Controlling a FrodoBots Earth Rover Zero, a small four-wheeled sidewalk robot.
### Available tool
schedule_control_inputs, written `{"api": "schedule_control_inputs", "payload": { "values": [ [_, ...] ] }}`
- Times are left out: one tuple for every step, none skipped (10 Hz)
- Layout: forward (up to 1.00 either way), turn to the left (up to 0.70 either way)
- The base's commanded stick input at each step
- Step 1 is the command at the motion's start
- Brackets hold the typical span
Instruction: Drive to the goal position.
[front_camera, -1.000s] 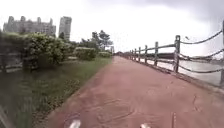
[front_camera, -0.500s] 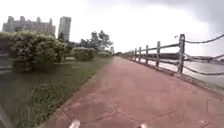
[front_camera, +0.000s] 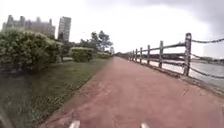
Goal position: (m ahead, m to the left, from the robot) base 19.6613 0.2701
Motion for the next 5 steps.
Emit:
{"api": "schedule_control_inputs", "payload": {
  "values": [
    [0.70,0.00],
    [0.70,0.00],
    [0.70,0.00],
    [0.70,0.00],
    [0.70,0.00]
  ]
}}
